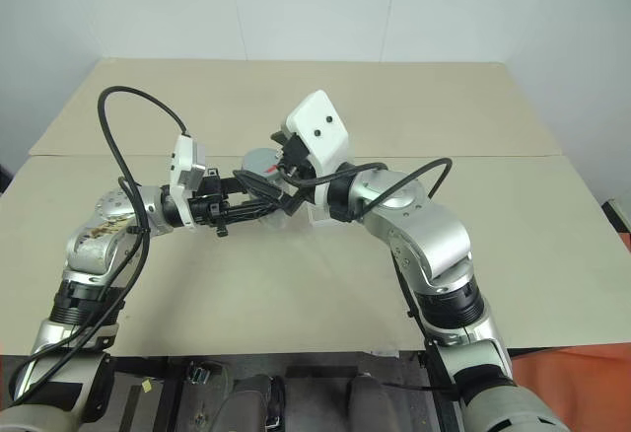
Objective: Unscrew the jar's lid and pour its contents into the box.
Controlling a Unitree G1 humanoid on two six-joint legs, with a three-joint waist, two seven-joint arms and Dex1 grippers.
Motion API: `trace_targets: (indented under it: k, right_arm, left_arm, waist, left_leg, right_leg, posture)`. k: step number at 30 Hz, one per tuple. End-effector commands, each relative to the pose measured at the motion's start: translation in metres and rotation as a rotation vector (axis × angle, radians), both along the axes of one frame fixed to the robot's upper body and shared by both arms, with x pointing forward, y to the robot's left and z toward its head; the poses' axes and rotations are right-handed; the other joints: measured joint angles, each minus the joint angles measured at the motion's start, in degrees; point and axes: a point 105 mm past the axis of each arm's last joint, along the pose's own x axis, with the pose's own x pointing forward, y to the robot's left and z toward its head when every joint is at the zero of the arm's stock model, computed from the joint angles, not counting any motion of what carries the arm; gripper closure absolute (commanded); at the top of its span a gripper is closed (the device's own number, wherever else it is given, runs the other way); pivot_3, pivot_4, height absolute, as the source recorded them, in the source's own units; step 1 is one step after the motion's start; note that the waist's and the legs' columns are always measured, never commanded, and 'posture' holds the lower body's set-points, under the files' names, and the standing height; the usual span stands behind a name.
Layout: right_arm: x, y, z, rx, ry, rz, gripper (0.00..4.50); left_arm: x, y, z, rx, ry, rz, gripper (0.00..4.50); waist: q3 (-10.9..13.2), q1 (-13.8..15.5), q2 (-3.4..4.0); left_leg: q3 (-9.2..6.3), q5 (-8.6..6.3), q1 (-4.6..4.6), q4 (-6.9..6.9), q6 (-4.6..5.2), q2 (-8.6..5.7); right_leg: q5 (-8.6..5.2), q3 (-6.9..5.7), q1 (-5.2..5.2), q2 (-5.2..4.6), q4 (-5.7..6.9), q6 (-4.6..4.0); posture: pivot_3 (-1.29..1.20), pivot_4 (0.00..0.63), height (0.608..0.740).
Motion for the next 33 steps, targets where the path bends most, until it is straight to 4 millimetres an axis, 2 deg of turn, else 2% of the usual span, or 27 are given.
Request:
trace_targets:
  k: [1,18,33]
  right_arm:
    - [0.003,-0.005,0.015,0.025,-0.046,-0.039,0.03]
    - [0.0,-0.029,0.007,-0.003,-0.031,-0.061,0.03]
    - [-0.009,-0.042,0.008,-0.004,-0.037,-0.055,0.03]
  left_arm:
    - [-0.003,-0.001,0.011,0.0,-0.053,-0.021,2.55]
    - [-0.009,0.01,0.013,0.019,-0.056,-0.016,2.55]
    - [-0.017,0.015,0.013,0.031,-0.054,-0.027,2.55]
  waist:
    - [0.0,0.0,0.0]
    - [0.0,0.0,0.0]
    - [0.0,0.0,0.0]
  left_leg:
    - [0.0,0.0,0.0,0.0,0.0,0.0]
    - [-0.01,0.0,0.0,0.0,0.0,0.0]
    - [-0.02,0.0,0.0,0.0,0.0,0.01]
  right_leg:
    - [0.0,0.0,0.0,0.0,0.0,0.0]
    - [0.0,0.0,0.0,0.0,-0.02,0.0]
    - [0.0,0.0,0.0,0.0,-0.06,0.0]
  posture:
    - [0.0,0.15,0.74]
    - [0.0,0.15,0.74]
    - [0.0,0.15,0.74]
